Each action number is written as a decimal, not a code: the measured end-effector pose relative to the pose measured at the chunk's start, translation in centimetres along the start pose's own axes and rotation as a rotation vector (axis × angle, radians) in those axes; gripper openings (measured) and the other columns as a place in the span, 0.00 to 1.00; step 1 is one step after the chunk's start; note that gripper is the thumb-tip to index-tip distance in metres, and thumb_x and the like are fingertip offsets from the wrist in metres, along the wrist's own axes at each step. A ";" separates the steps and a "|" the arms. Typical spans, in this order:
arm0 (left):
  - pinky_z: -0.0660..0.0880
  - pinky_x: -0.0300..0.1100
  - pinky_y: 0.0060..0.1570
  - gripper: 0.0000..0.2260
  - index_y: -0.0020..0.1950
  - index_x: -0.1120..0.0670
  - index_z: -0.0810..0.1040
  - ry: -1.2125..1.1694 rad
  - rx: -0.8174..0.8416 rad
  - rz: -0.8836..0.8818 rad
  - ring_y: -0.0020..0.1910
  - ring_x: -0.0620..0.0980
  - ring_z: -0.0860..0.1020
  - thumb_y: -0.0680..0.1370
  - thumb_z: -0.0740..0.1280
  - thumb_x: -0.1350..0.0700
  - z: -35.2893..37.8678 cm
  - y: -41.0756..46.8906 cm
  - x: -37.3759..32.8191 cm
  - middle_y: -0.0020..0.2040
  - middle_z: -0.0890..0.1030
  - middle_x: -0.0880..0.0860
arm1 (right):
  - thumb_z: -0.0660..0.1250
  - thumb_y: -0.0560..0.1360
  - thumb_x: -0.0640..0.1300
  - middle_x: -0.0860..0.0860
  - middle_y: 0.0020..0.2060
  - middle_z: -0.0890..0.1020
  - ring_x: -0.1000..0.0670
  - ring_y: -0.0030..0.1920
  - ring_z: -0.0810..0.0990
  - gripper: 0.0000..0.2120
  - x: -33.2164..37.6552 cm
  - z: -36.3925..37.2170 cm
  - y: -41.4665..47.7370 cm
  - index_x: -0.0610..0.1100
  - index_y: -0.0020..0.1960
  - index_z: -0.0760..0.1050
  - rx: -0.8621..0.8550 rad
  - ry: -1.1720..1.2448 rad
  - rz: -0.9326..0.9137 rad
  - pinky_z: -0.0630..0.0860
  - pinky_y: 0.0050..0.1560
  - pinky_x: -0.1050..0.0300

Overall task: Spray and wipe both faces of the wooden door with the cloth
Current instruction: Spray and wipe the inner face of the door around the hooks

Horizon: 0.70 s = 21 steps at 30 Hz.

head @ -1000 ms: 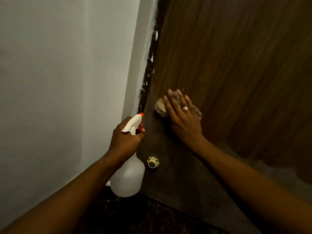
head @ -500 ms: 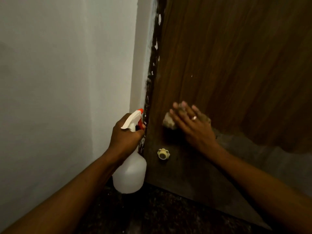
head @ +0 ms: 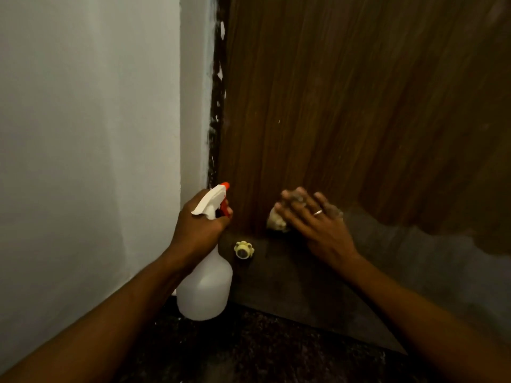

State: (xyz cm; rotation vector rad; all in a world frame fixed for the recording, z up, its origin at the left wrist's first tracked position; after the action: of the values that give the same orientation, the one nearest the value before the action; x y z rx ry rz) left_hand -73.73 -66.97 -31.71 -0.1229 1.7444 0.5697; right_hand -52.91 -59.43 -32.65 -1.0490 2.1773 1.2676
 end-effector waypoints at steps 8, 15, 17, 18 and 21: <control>0.71 0.34 0.51 0.28 0.70 0.50 0.69 -0.021 0.061 0.021 0.58 0.49 0.75 0.72 0.68 0.68 4.8 -0.3 -0.9 0.60 0.76 0.52 | 0.62 0.74 0.41 0.44 0.80 0.53 0.41 0.79 0.48 0.37 3.6 2.2 1.1 0.46 0.80 0.52 0.046 0.036 -0.279 0.46 0.78 0.43; 0.73 0.32 0.47 0.28 0.69 0.50 0.69 0.020 0.126 0.114 0.54 0.50 0.77 0.72 0.68 0.69 7.3 -1.1 -3.3 0.53 0.79 0.53 | 0.63 0.76 0.44 0.47 0.79 0.57 0.43 0.79 0.54 0.33 -6.3 -0.8 -4.6 0.49 0.79 0.57 -0.046 -0.006 -0.067 0.54 0.76 0.45; 0.75 0.36 0.49 0.27 0.68 0.50 0.71 0.013 0.149 0.113 0.53 0.51 0.78 0.72 0.67 0.70 8.4 -1.4 -3.6 0.51 0.79 0.54 | 0.64 0.77 0.43 0.47 0.79 0.55 0.43 0.79 0.50 0.34 -9.7 -2.8 -2.5 0.50 0.80 0.56 -0.117 0.051 0.185 0.52 0.77 0.44; 0.76 0.35 0.48 0.27 0.67 0.49 0.71 0.004 0.149 0.108 0.53 0.52 0.79 0.72 0.67 0.70 8.8 -1.5 -3.6 0.50 0.79 0.54 | 0.64 0.76 0.41 0.47 0.79 0.55 0.43 0.79 0.49 0.34 -10.1 -3.3 -1.5 0.50 0.80 0.56 -0.136 0.094 0.262 0.50 0.78 0.44; 0.77 0.34 0.44 0.27 0.66 0.49 0.72 -0.022 0.164 0.095 0.53 0.53 0.78 0.72 0.67 0.71 10.7 -1.7 -4.2 0.51 0.79 0.55 | 0.61 0.74 0.38 0.46 0.79 0.55 0.42 0.79 0.48 0.35 -7.5 -2.2 -0.9 0.48 0.80 0.57 -0.094 0.146 0.193 0.47 0.78 0.43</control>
State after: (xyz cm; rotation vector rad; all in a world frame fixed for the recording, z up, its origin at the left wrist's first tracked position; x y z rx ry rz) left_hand -62.51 -64.71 -29.79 0.0815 1.7745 0.4924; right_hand -47.47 -58.64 -27.07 -1.0163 2.3986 1.4311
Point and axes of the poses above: each hand's wrist, its own y-axis towards the middle knuckle, its own z-axis out of the palm, x = y × z, the point moved 10 cm from there along y, towards the middle knuckle
